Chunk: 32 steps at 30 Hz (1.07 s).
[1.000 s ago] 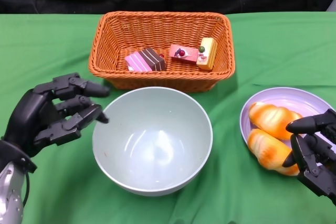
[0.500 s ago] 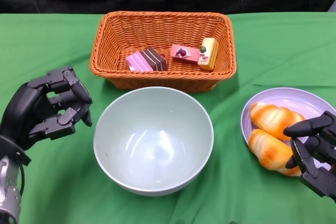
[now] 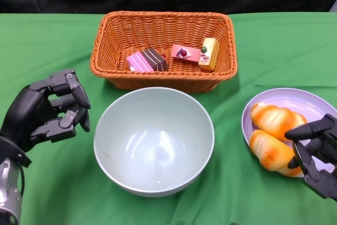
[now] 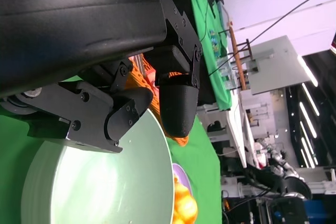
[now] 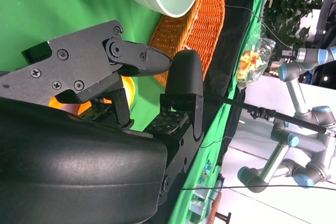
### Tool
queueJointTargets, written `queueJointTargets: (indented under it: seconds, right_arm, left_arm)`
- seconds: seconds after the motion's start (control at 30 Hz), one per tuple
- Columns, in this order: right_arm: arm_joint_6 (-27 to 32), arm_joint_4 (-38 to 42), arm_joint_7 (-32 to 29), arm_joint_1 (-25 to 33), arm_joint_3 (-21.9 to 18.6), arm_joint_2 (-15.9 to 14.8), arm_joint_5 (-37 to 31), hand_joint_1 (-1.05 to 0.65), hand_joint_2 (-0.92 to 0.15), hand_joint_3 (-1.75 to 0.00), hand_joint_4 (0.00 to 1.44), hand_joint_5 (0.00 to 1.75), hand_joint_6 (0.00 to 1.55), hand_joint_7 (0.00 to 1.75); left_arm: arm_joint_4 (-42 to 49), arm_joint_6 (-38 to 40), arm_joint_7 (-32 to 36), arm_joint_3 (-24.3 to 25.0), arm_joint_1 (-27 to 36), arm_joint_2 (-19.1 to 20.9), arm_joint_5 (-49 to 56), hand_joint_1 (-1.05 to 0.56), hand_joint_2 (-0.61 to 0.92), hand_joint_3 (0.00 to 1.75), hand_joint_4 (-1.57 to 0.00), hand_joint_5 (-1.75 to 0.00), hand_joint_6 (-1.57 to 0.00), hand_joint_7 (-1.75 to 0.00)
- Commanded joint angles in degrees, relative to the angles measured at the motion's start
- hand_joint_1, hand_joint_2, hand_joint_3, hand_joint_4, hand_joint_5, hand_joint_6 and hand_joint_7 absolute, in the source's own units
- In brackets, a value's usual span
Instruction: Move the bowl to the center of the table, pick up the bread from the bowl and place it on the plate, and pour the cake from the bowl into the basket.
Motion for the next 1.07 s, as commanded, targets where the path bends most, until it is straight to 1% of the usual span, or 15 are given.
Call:
queueJointTargets:
  seconds: [0.03, 0.13, 0.17, 0.2, 0.27, 0.3, 0.4, 0.57, 0.6, 0.67, 0.77, 0.87, 1.07]
  right_arm:
    - [-1.09, 0.37, 0.65, -0.48, -0.16, -1.53, 0.42, -0.13, -0.7, -0.69, 0.76, 1.54, 0.75, 1.16]
    - [-1.79, 0.73, 1.99, -0.59, 0.18, -2.45, 0.8, -0.13, -0.65, -0.8, 0.79, 1.57, 0.75, 1.23]
    - [-1.82, 0.66, 2.77, -0.34, 0.44, -2.82, 1.14, -0.12, -0.6, -0.89, 0.82, 1.57, 0.75, 1.27]
    - [-1.63, 0.28, 3.5, 0.16, 0.74, -3.04, 1.51, -0.11, -0.57, -0.94, 0.84, 1.56, 0.76, 1.28]
    - [-2.2, -0.26, 4.6, 1.25, 1.19, -3.16, 2.08, -0.1, -0.53, -1.02, 0.85, 1.57, 0.76, 1.3]
    - [-2.56, -0.4, 4.85, 1.63, 1.31, -3.1, 2.21, -0.09, -0.52, -1.03, 0.85, 1.58, 0.76, 1.31]
    - [-2.47, -2.26, 4.12, 3.49, 1.66, -2.39, 1.67, -0.11, -0.52, -1.03, 0.84, 1.6, 0.74, 1.32]
    - [-1.01, -4.82, 3.98, 5.61, 2.54, -1.95, 2.04, -0.12, -0.55, -0.97, 0.8, 1.63, 0.72, 1.33]
    - [-0.8, -5.08, 4.03, 5.87, 2.67, -1.95, 2.12, -0.13, -0.57, -0.93, 0.8, 1.63, 0.72, 1.33]
    - [-0.56, -5.54, 4.07, 6.4, 2.91, -1.91, 2.31, -0.14, -0.58, -0.9, 0.8, 1.62, 0.72, 1.32]
    - [-0.75, -6.03, 4.14, 7.54, 3.33, -1.93, 2.25, -0.12, -0.6, -0.89, 0.8, 1.63, 0.71, 1.33]
    - [-1.32, -6.51, 3.75, 9.01, 3.76, -2.43, 0.28, -0.13, -0.58, -0.92, 0.79, 1.65, 0.71, 1.33]
    - [-1.85, -5.27, 4.14, 8.54, 4.11, -2.21, 0.97, -0.11, -0.58, -0.91, 0.79, 1.65, 0.72, 1.31]
  left_arm:
    - [0.67, -0.71, -0.75, 0.73, -0.84, 0.34, -0.03, 0.0, 0.63, 1.11, -0.83, -1.75, -0.69, -1.57]
    - [0.71, -0.78, -0.46, 0.7, -0.98, 0.35, 0.29, -0.01, 0.61, 1.13, -0.84, -1.75, -0.7, -1.58]
    - [0.66, -0.87, -0.38, 0.68, -0.95, 0.32, 0.38, -0.01, 0.6, 1.14, -0.84, -1.75, -0.7, -1.58]
    - [0.7, -1.11, -0.29, 0.65, -0.91, 0.29, 0.52, -0.01, 0.59, 1.15, -0.85, -1.75, -0.7, -1.58]
    - [0.7, -1.99, 0.16, 0.57, -0.79, 0.24, 0.98, -0.01, 0.57, 1.18, -0.85, -1.75, -0.7, -1.59]
    - [0.71, -2.28, 0.3, 0.56, -0.76, 0.21, 1.12, -0.02, 0.57, 1.19, -0.85, -1.75, -0.69, -1.59]
    - [0.62, -1.74, 0.41, 0.71, -0.8, 0.0, 0.94, -0.02, 0.56, 1.2, -0.84, -1.75, -0.69, -1.59]
    - [0.38, -1.77, 0.5, 0.7, -0.61, -0.31, 1.01, -0.02, 0.57, 1.2, -0.84, -1.75, -0.69, -1.58]
    - [0.33, -1.87, 0.48, 0.68, -0.55, -0.34, 1.06, -0.02, 0.57, 1.2, -0.84, -1.75, -0.7, -1.59]
    - [0.27, -1.88, 0.63, 0.66, -0.49, -0.36, 1.2, -0.02, 0.57, 1.2, -0.84, -1.75, -0.7, -1.59]
    - [0.34, -2.04, 1.02, 0.61, -0.5, -0.34, 1.55, -0.02, 0.57, 1.19, -0.84, -1.75, -0.69, -1.58]
    - [0.62, -2.33, 0.82, 0.64, -0.68, -0.37, 1.62, -0.01, 0.58, 1.19, -0.84, -1.75, -0.69, -1.59]
    - [0.94, -2.57, 0.25, 0.66, -0.66, -0.33, 1.6, -0.01, 0.57, 1.19, -0.85, -1.75, -0.69, -1.6]
